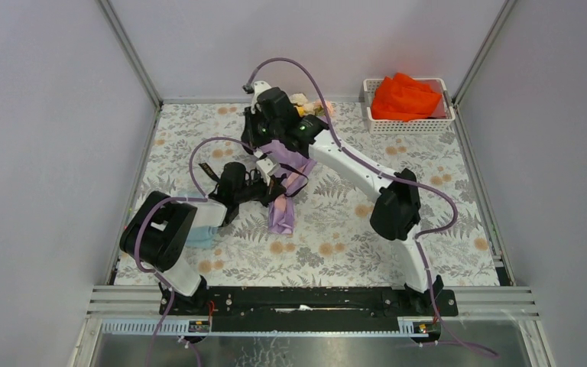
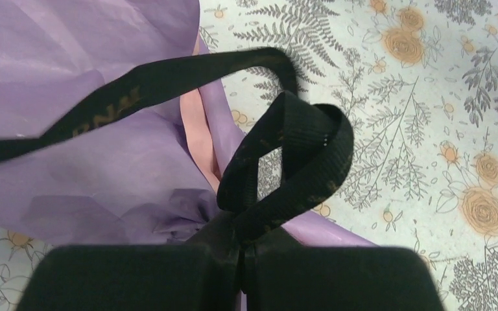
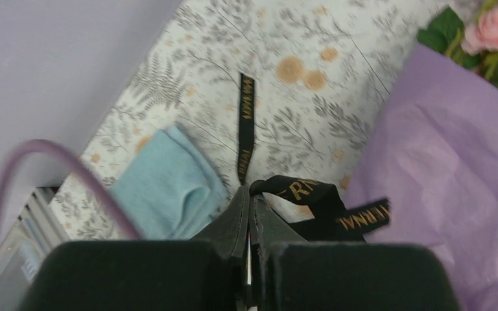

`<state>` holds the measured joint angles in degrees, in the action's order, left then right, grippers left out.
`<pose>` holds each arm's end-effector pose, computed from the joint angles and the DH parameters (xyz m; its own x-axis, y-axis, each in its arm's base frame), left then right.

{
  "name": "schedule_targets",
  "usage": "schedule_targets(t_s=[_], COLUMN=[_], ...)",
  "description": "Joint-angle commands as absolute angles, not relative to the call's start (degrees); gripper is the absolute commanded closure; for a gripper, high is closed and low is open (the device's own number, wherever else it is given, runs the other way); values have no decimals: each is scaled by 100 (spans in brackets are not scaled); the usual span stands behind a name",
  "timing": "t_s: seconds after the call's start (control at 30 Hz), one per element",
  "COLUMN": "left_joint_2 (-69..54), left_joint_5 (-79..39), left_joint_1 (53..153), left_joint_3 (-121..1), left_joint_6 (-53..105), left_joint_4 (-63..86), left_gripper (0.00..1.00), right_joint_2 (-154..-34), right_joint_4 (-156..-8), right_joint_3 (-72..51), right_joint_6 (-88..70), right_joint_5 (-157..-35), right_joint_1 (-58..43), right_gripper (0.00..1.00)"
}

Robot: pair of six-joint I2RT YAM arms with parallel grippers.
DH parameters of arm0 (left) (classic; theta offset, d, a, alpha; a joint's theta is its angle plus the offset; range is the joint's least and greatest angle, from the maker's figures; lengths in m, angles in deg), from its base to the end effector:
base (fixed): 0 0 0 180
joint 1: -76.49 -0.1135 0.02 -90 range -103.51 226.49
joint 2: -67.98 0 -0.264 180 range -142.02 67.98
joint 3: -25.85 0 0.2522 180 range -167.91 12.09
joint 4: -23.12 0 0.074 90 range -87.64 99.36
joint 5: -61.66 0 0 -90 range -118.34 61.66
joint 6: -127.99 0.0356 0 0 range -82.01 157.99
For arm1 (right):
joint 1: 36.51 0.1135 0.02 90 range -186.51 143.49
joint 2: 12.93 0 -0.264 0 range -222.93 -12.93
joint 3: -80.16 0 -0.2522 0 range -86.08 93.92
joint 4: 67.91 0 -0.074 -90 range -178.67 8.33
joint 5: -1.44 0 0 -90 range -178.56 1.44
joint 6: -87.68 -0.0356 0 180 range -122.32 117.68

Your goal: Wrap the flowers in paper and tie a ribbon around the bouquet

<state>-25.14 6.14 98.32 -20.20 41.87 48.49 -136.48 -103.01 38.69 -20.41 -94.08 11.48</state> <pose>0.2730 -0.1311 0.1542 -0.2887 0.1757 -0.9412 0.8162 0.5590 -0.1460 0.3403 0.3829 0.3611 -0.4673 -0.0569 -0.8823 -0.6890 0.6488 0.3230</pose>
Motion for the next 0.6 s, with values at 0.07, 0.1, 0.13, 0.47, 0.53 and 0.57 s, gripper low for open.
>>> schedule_targets(t_s=[0.07, 0.1, 0.13, 0.47, 0.53, 0.57], left_joint_2=[-2402, -2417, -2422, -2440, -2452, -2445], left_joint_5=[758, 765, 770, 603, 614, 615], left_joint_1=[9868, 9872, 9872, 9870, 9873, 9871], left_joint_3=[-1922, -1920, -1924, -1980, -1998, -2013], left_joint_6=[4263, 4257, 4252, 4215, 4191, 4190], left_joint_4=[5219, 5235, 5253, 5202, 5200, 5204], left_gripper=[100, 100, 100, 100, 100, 100], right_joint_2=[-13012, -12888, -12807, -13340, -13615, -13723], right_joint_4=[-9574, -9392, -9201, -8701, -8779, -8786], right_joint_3=[3160, 2964, 2819, 3291, 3412, 3452], right_joint_6=[-2351, -2467, -2590, -2844, -2818, -2809], right_joint_5=[-8966, -9003, -9068, -9677, -9747, -9814], right_joint_1=[635, 481, 336, 123, 323, 428], right_gripper=[100, 100, 100, 100, 100, 100])
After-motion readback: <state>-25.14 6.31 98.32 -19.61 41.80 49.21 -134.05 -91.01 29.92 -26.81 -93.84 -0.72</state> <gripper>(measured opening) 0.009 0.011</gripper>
